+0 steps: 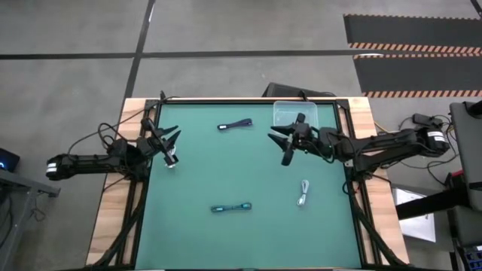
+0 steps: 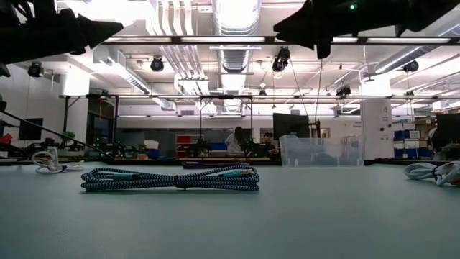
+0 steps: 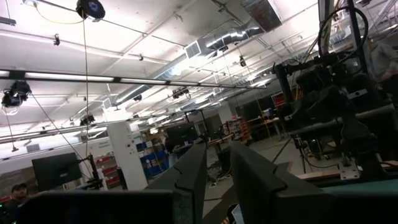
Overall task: Pick and place USB-C Cables
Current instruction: Put the violet charger cable into the transparent bin
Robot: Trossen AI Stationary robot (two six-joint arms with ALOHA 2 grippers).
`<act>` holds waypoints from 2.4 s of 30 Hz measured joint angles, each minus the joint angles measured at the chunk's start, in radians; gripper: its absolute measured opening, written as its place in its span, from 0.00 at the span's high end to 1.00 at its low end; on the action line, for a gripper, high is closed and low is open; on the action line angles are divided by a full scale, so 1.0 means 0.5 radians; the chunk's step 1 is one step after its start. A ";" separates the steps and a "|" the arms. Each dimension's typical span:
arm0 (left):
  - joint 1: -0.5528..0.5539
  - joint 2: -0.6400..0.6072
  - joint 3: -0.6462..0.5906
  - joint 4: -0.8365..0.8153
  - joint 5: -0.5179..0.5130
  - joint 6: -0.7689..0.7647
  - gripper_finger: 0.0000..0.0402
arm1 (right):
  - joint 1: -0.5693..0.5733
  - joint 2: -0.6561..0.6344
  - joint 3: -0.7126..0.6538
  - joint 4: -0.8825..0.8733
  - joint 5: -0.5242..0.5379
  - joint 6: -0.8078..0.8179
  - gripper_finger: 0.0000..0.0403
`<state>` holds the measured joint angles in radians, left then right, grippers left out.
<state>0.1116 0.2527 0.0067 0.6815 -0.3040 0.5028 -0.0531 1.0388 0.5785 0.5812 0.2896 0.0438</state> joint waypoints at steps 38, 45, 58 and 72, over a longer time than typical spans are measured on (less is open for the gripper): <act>0.001 0.000 0.000 0.029 0.000 0.003 0.86 | -0.047 0.553 0.722 -0.580 -0.002 0.032 0.72; 0.000 0.000 0.000 0.029 0.000 0.004 0.86 | -0.073 0.721 1.093 -1.053 -0.003 0.016 0.73; 0.000 0.000 0.000 0.028 0.000 0.005 0.86 | -0.224 1.022 1.578 -1.678 -0.029 -0.019 0.73; 0.000 0.000 0.000 0.027 0.000 0.006 0.86 | -0.411 1.132 1.641 -1.720 -0.233 -0.122 0.70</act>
<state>0.1116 0.2527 0.0067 0.6952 -0.3038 0.5056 -0.2586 1.6051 1.3991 -0.2788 0.1730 -0.0173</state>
